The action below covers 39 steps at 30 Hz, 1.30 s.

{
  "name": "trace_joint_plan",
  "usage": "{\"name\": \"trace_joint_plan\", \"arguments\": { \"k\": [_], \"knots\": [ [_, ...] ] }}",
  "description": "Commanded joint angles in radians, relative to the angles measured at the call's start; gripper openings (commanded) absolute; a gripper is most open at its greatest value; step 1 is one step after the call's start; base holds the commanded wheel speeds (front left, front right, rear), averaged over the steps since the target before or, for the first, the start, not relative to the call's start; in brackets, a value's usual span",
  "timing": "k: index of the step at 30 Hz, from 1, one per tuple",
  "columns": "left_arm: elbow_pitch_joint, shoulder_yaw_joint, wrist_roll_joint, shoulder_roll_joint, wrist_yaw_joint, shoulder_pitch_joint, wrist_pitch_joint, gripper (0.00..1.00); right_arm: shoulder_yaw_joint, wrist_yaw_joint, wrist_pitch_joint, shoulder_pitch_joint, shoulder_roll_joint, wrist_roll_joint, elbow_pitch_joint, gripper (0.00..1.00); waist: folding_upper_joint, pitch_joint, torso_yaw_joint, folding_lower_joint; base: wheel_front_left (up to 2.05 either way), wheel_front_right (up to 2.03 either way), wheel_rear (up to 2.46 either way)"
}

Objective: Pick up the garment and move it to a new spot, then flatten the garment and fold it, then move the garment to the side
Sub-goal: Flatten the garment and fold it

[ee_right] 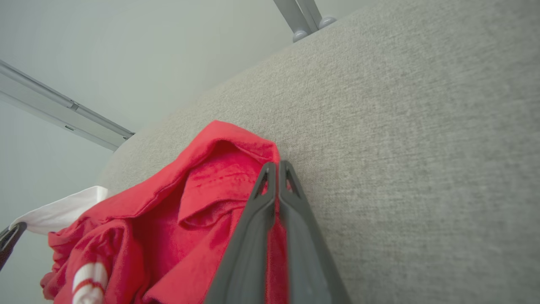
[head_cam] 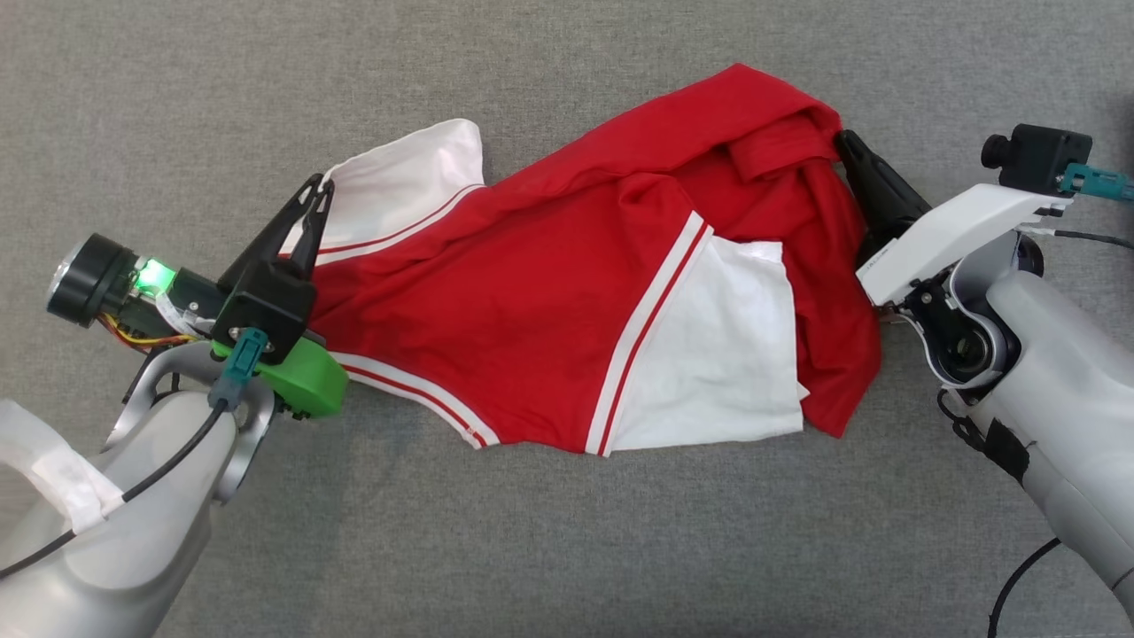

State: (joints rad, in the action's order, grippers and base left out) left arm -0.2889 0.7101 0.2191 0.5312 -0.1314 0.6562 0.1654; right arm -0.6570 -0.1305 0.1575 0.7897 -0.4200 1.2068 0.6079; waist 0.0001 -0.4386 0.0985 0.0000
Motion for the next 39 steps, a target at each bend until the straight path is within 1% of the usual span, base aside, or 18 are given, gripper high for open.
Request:
{"name": "trace_joint_plan", "arguments": {
  "k": [1,3,6,10,13,15,17,22,24,28,31,33,35,38,39],
  "knots": [
    [0.002,-0.009,0.001,0.011,-0.010,0.014,0.011,0.00,-0.023,0.000,0.019,0.009,-0.018,-0.009,-0.004,0.00,-0.0001,0.006,-0.005,0.0000,0.00,0.00,0.00],
    [0.012,-0.027,0.010,0.021,-0.019,0.021,0.031,0.00,-0.068,0.000,0.054,0.032,-0.058,-0.038,-0.021,0.00,-0.0001,0.016,-0.014,0.0000,0.00,0.00,0.00],
    [0.031,-0.053,0.022,0.039,-0.029,0.026,0.050,0.00,-0.098,0.000,0.081,0.053,-0.093,-0.058,-0.041,0.00,-0.0001,0.031,-0.022,0.0000,0.00,0.00,0.00],
    [0.061,-0.084,0.034,0.071,-0.036,0.037,0.062,0.00,-0.118,0.000,0.098,0.073,-0.129,-0.057,-0.070,0.00,-0.0001,0.050,-0.034,0.0000,0.00,0.00,0.00],
    [0.081,-0.097,0.032,0.090,-0.040,0.048,0.068,0.00,-0.118,0.000,0.105,0.095,-0.160,-0.078,-0.086,0.00,-0.0001,0.064,-0.039,0.0000,0.00,0.00,0.00],
    [0.096,-0.106,0.023,0.108,-0.039,0.064,0.071,0.00,-0.103,0.000,0.108,0.107,-0.175,-0.097,-0.099,0.00,-0.0001,0.076,-0.042,0.0000,0.00,0.00,0.00],
    [0.121,-0.117,0.015,0.121,-0.037,0.087,0.077,0.00,-0.056,0.000,0.108,0.124,-0.192,-0.132,-0.125,0.00,-0.0001,0.092,-0.047,0.0000,0.00,0.00,0.00],
    [0.187,-0.152,0.003,0.154,-0.027,0.156,0.089,0.00,0.060,0.000,0.108,0.127,-0.238,-0.262,-0.210,0.00,-0.0001,0.149,-0.061,0.0000,0.00,0.00,0.00],
    [0.209,-0.158,-0.004,0.166,-0.018,0.183,0.093,0.00,0.084,0.000,0.108,0.125,-0.259,-0.307,-0.244,0.00,-0.0001,0.175,-0.068,0.0000,0.00,0.00,0.00],
    [0.242,-0.166,-0.014,0.185,0.011,0.251,0.083,0.00,0.096,0.000,0.108,0.131,-0.306,-0.356,-0.299,0.00,-0.0001,0.221,-0.080,0.0000,0.00,0.00,0.00],
    [0.254,-0.166,-0.008,0.188,0.044,0.314,0.056,0.00,0.083,0.000,0.100,0.148,-0.331,-0.353,-0.321,0.00,-0.0001,0.232,-0.084,0.0000,0.00,0.00,0.00],
    [0.248,-0.160,0.010,0.169,0.080,0.372,0.029,0.00,0.074,0.000,0.076,0.177,-0.354,-0.351,-0.327,0.00,-0.0001,0.218,-0.080,0.0000,0.00,0.00,0.00],
    [0.214,-0.147,0.010,0.155,0.123,0.447,0.001,0.00,0.064,0.000,0.046,0.219,-0.362,-0.354,-0.328,0.00,-0.0001,0.186,-0.072,0.0000,0.00,0.00,0.00],
    [0.116,-0.131,0.011,0.112,0.185,0.585,-0.012,0.00,0.046,0.000,0.002,0.325,-0.340,-0.361,-0.300,0.00,-0.0001,0.119,-0.070,0.0000,0.00,0.00,0.00],
    [0.081,-0.120,-0.005,0.099,0.198,0.629,-0.007,0.00,0.038,0.000,-0.009,0.358,-0.331,-0.369,-0.282,0.00,-0.0001,0.098,-0.069,0.0000,0.00,0.00,0.00]
  ]
}}
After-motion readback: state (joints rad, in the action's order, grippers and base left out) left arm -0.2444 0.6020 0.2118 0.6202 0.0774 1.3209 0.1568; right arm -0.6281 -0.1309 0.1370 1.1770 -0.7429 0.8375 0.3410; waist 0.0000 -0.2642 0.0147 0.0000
